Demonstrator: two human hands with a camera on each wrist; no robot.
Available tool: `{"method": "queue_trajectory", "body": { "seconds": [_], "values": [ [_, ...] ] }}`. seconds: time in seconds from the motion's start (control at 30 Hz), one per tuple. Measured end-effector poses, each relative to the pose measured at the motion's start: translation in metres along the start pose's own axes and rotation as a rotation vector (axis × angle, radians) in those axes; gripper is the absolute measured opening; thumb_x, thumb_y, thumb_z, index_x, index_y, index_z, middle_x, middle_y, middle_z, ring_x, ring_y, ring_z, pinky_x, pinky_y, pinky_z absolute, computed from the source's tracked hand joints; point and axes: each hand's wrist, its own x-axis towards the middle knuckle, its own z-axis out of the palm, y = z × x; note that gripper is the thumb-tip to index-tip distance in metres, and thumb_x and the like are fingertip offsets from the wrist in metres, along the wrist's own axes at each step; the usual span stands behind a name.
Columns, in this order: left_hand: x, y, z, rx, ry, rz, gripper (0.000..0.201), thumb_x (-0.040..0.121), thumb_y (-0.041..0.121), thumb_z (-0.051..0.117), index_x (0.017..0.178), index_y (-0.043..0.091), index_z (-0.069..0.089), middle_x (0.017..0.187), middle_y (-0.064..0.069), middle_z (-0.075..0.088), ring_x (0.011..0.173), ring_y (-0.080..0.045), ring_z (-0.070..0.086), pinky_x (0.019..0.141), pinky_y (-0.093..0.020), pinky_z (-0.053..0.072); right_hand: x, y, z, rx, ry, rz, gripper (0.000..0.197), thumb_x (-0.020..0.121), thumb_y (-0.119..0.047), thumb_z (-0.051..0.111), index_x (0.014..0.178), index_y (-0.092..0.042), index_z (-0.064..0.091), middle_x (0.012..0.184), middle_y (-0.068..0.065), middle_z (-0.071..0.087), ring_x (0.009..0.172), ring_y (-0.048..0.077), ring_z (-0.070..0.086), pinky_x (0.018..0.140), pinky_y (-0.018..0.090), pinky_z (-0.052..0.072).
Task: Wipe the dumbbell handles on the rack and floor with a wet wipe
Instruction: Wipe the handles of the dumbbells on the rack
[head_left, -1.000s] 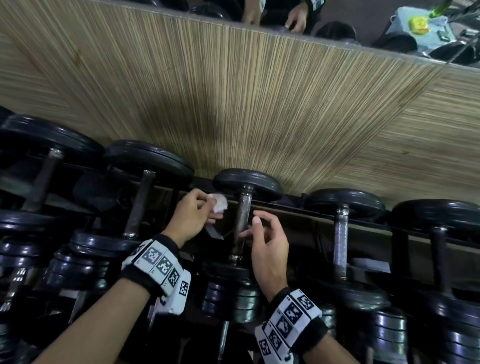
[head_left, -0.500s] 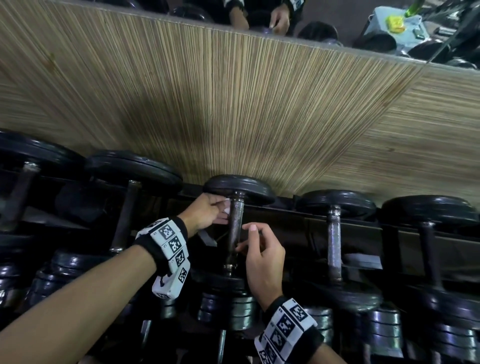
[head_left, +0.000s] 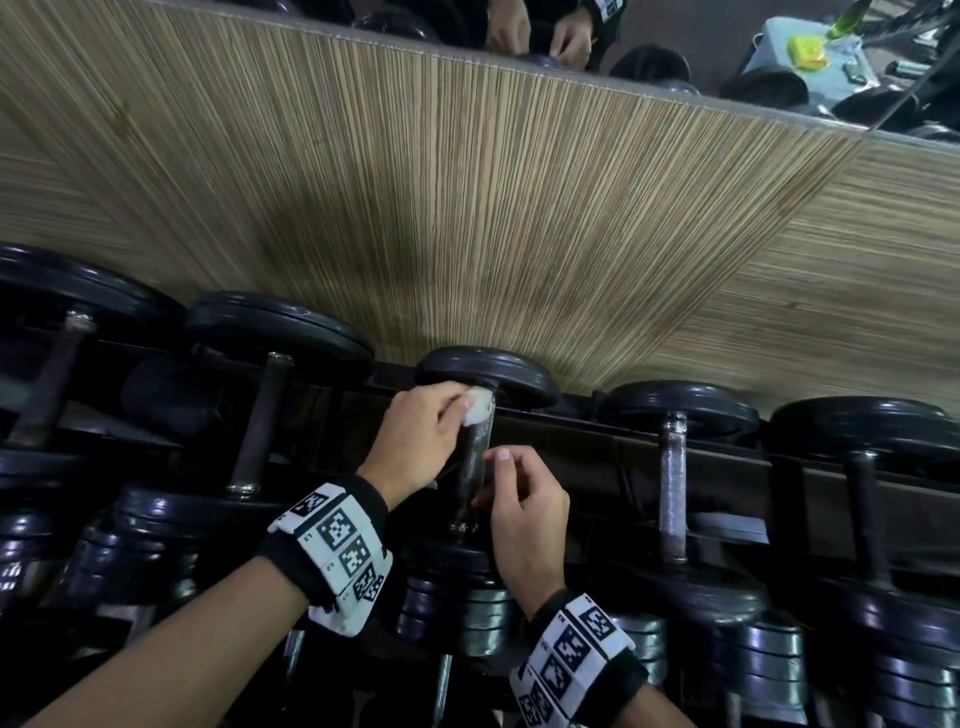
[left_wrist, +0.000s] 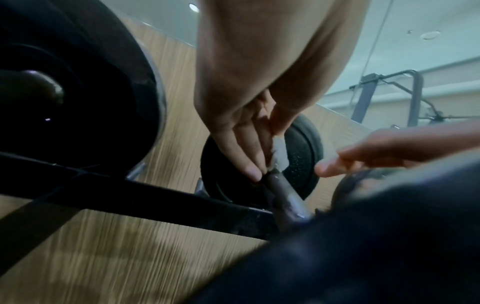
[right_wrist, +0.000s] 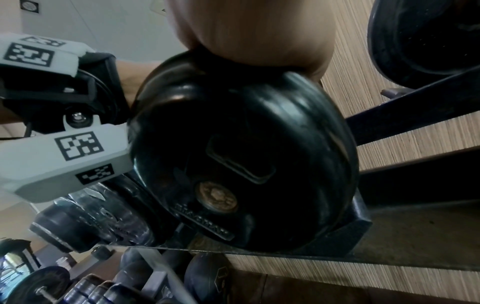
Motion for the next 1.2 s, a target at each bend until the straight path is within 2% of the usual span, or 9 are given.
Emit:
{"method": "queue_trajectory", "body": {
  "seconds": [0.1, 0.27, 0.37, 0.67, 0.8, 0.9, 1.03, 1.1, 1.2],
  "values": [
    [0.005, -0.008, -0.003, -0.070, 0.053, -0.135, 0.020, 0.100, 0.018, 0.057, 0.107, 0.008, 0.073, 0.080, 0.010, 0.069, 0.082, -0.011, 0.071, 0.077, -0.034, 0.059, 0.001, -0.001, -0.001, 0.011, 0.005, 0.007, 0.022, 0.104, -0.021, 0.051, 0.088, -0.024, 0.067, 0.063, 0.014, 0.060, 0.057, 0.036, 0.057, 0.050, 0.040, 0.045],
    [0.014, -0.038, -0.006, 0.043, -0.006, -0.305, 0.022, 0.101, 0.012, 0.050, 0.089, 0.022, 0.065, 0.080, 0.003, 0.071, 0.059, 0.000, 0.069, 0.060, -0.019, 0.049, 0.000, -0.004, -0.002, 0.032, 0.003, 0.021, 0.022, 0.104, -0.021, 0.051, 0.089, -0.024, 0.067, 0.062, 0.014, 0.062, 0.057, 0.034, 0.059, 0.049, 0.034, 0.045],
    [0.022, -0.041, 0.002, 0.036, -0.157, -0.373, 0.019, 0.103, 0.009, 0.048, 0.099, 0.008, 0.067, 0.087, -0.006, 0.069, 0.063, -0.010, 0.069, 0.053, -0.013, 0.047, 0.000, -0.004, -0.001, 0.032, 0.008, 0.023, 0.023, 0.104, -0.021, 0.051, 0.088, -0.026, 0.067, 0.061, 0.013, 0.063, 0.057, 0.034, 0.060, 0.050, 0.035, 0.046],
    [0.027, -0.034, 0.018, -0.228, -0.264, -0.334, 0.023, 0.103, 0.003, 0.046, 0.110, 0.005, 0.068, 0.104, -0.022, 0.072, 0.094, -0.031, 0.069, 0.078, -0.031, 0.056, 0.000, -0.002, -0.002, 0.051, 0.017, 0.012, 0.022, 0.102, -0.016, 0.053, 0.086, -0.023, 0.067, 0.060, 0.011, 0.064, 0.047, 0.008, 0.051, 0.047, 0.017, 0.039],
    [0.022, -0.030, 0.013, -0.194, -0.167, -0.257, 0.023, 0.102, 0.007, 0.050, 0.098, 0.015, 0.071, 0.094, -0.014, 0.074, 0.085, -0.022, 0.071, 0.076, -0.025, 0.058, 0.001, 0.000, -0.001, 0.063, 0.028, 0.007, 0.023, 0.102, -0.015, 0.054, 0.085, -0.021, 0.067, 0.058, 0.011, 0.062, 0.047, 0.009, 0.051, 0.047, 0.017, 0.039],
    [0.016, -0.027, 0.009, -0.090, -0.105, -0.180, 0.021, 0.101, 0.010, 0.052, 0.098, 0.007, 0.072, 0.089, -0.011, 0.074, 0.081, -0.022, 0.072, 0.080, -0.036, 0.060, 0.001, 0.001, -0.001, 0.057, 0.036, -0.006, 0.022, 0.102, -0.015, 0.054, 0.085, -0.020, 0.067, 0.057, 0.013, 0.061, 0.046, 0.009, 0.049, 0.046, 0.017, 0.038],
    [0.007, -0.008, -0.003, 0.002, -0.005, -0.046, 0.022, 0.100, 0.013, 0.054, 0.111, 0.011, 0.074, 0.096, 0.006, 0.075, 0.082, 0.003, 0.066, 0.086, -0.026, 0.055, 0.001, 0.002, -0.001, 0.047, 0.031, -0.024, 0.021, 0.102, -0.016, 0.054, 0.085, -0.019, 0.067, 0.059, 0.015, 0.058, 0.046, 0.008, 0.045, 0.045, 0.020, 0.037],
    [0.002, 0.008, -0.006, 0.053, -0.042, 0.055, 0.022, 0.101, 0.016, 0.055, 0.111, 0.016, 0.074, 0.095, 0.013, 0.073, 0.084, 0.010, 0.064, 0.086, -0.013, 0.049, 0.002, 0.004, 0.000, 0.046, 0.029, -0.032, 0.021, 0.102, -0.018, 0.054, 0.086, -0.020, 0.067, 0.062, 0.013, 0.060, 0.048, 0.009, 0.046, 0.047, 0.022, 0.038],
    [-0.007, 0.021, -0.004, 0.088, -0.114, 0.103, 0.020, 0.101, 0.023, 0.055, 0.111, 0.021, 0.073, 0.097, 0.011, 0.075, 0.092, 0.001, 0.068, 0.087, -0.021, 0.052, 0.003, 0.007, 0.000, 0.097, 0.091, -0.029, 0.016, 0.102, -0.018, 0.054, 0.096, -0.025, 0.067, 0.073, 0.004, 0.066, 0.059, 0.014, 0.058, 0.057, 0.027, 0.048]
  ]
}}
